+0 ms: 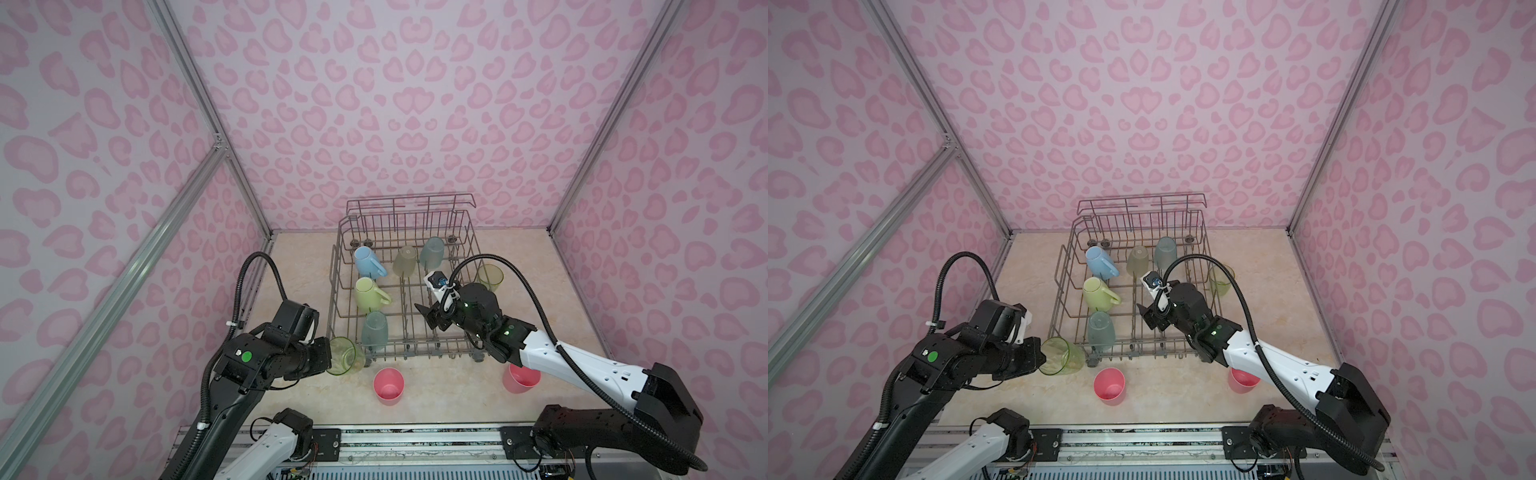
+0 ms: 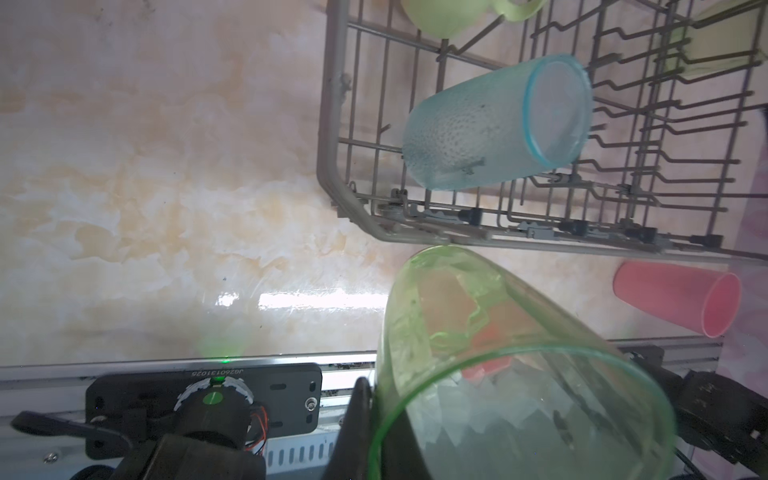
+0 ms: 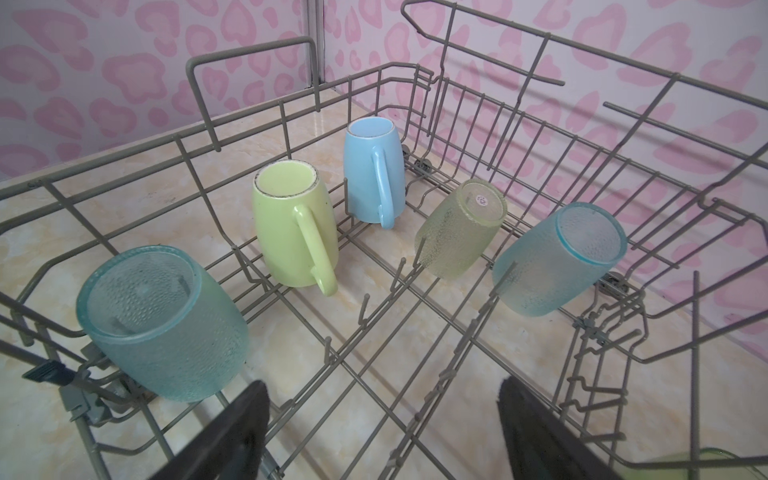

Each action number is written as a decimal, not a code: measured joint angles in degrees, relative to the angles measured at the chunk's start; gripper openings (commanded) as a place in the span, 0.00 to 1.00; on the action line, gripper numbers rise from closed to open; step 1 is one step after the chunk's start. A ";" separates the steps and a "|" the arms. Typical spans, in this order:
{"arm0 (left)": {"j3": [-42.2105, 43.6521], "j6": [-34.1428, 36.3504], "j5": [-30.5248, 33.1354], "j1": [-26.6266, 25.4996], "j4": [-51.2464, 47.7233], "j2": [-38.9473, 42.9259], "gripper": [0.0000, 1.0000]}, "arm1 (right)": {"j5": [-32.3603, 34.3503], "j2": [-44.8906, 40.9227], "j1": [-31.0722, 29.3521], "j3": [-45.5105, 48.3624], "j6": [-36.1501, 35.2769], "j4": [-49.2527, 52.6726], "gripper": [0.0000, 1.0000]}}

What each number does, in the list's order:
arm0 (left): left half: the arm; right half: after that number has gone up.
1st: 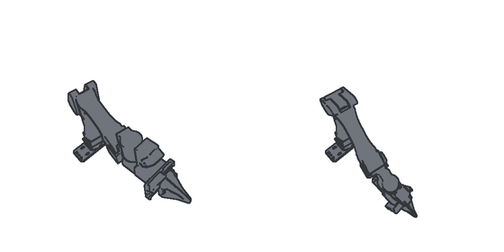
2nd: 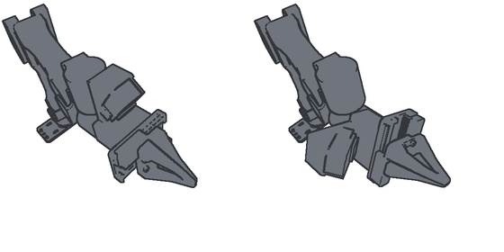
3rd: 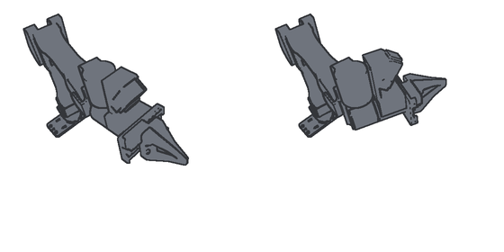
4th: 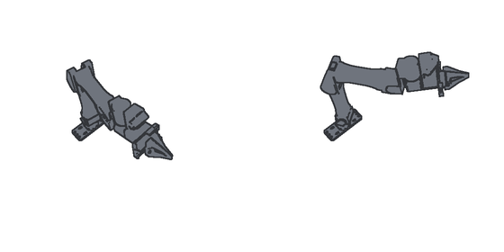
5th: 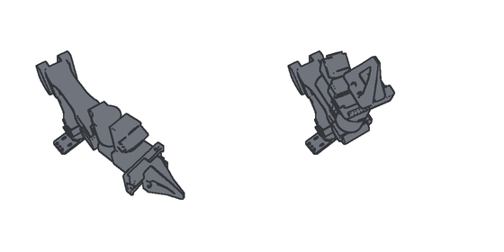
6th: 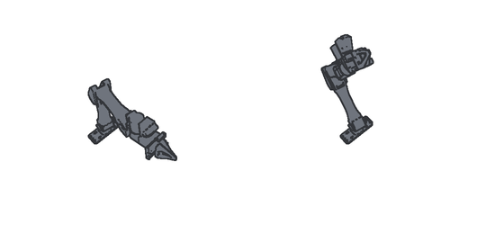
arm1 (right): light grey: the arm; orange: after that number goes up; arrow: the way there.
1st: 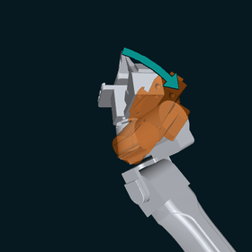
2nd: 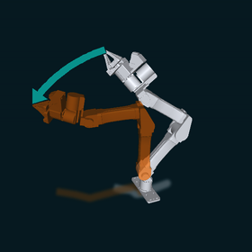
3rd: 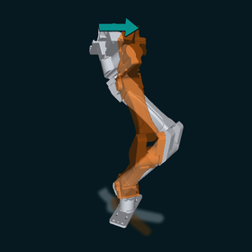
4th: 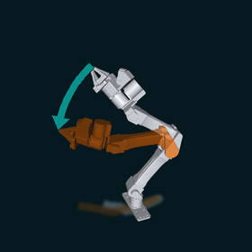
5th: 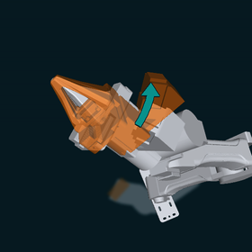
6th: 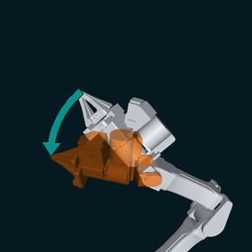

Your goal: Load the cups into the dish rack

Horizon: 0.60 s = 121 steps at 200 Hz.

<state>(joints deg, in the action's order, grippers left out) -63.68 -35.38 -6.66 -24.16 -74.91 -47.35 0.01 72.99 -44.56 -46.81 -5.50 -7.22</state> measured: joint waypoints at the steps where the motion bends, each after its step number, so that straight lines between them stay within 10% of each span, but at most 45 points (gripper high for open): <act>1: -0.09 0.04 -0.04 0.00 0.02 0.00 0.03 | 0.02 0.00 0.00 -0.02 0.00 0.00 0.86; 121: -6.67 2.49 -9.46 0.00 31.80 -15.54 0.03 | 7.61 3.13 6.45 -21.31 20.35 19.93 0.86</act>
<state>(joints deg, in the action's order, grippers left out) -70.35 -32.88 -16.12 -24.16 -43.11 -62.89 7.62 76.12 -38.11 -68.12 14.85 12.71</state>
